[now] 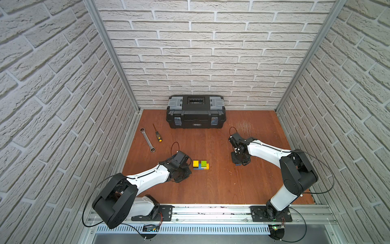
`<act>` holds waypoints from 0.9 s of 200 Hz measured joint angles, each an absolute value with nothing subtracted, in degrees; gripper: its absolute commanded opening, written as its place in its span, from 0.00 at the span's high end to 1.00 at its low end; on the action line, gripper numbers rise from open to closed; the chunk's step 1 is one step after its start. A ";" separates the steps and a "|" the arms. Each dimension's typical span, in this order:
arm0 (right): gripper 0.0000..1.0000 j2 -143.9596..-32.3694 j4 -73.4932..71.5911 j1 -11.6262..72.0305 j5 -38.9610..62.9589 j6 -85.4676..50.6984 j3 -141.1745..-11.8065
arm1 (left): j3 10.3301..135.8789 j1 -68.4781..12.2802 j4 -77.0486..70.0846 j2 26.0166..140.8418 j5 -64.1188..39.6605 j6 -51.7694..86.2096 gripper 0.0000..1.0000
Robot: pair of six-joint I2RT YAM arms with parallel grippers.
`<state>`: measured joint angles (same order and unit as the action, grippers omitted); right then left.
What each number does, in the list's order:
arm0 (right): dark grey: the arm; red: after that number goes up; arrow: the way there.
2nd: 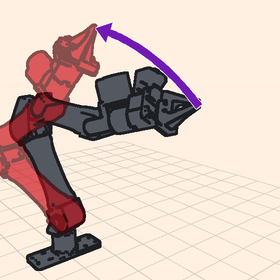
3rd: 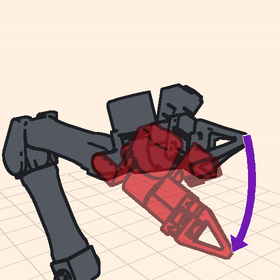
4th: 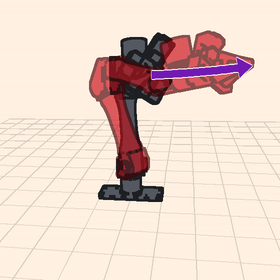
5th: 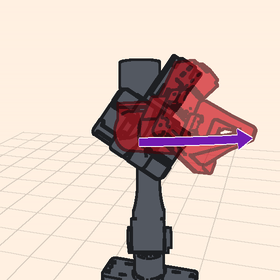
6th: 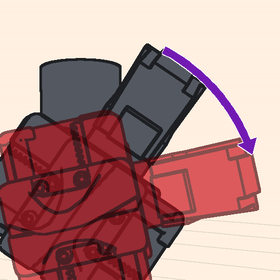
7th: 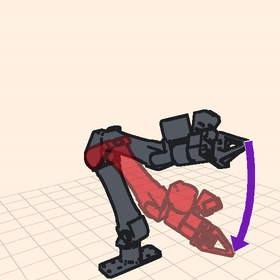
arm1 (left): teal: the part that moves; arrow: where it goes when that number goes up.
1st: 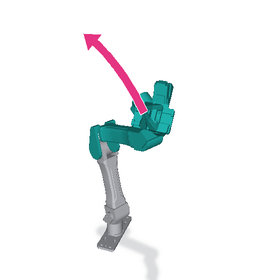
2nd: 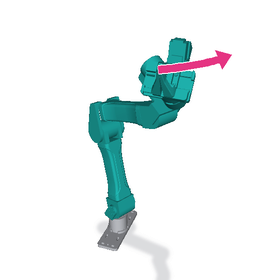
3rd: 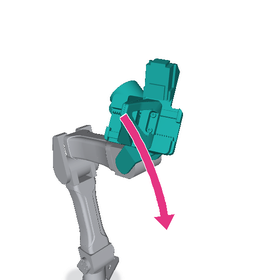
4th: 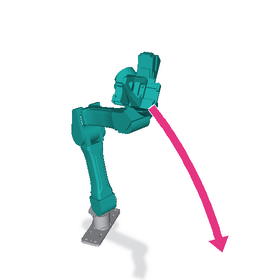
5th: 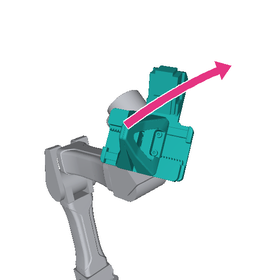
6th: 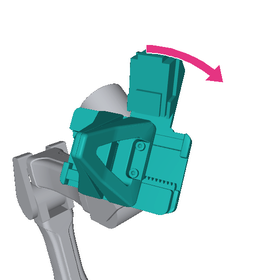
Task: Assemble the number 4 with lego
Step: Pick up the lego brick from the center of the board, then adjust the lego brick at the center of the board, then place the lego brick at the center of the board.
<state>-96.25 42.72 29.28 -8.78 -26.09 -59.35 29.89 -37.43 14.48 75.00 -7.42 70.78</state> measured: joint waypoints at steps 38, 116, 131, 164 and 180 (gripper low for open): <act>0.89 -96.99 42.76 40.21 -7.60 -27.75 -62.81 | 34.02 -37.41 11.11 81.08 -7.84 70.57 0.97; 0.74 -103.63 42.70 46.41 -7.92 -31.24 -67.81 | 41.56 -33.85 8.88 89.78 -7.55 65.98 0.98; 0.63 -103.63 42.83 46.41 -7.97 -31.73 -67.81 | 43.27 -33.47 8.40 91.59 -7.60 64.99 0.98; 0.49 -103.48 44.69 46.41 -9.13 -32.95 -67.83 | 46.24 -33.41 5.26 95.48 -8.82 63.83 0.98; 0.43 -102.52 46.00 46.46 -9.56 -33.71 -67.85 | 47.05 -33.43 4.01 96.71 -9.34 63.61 0.98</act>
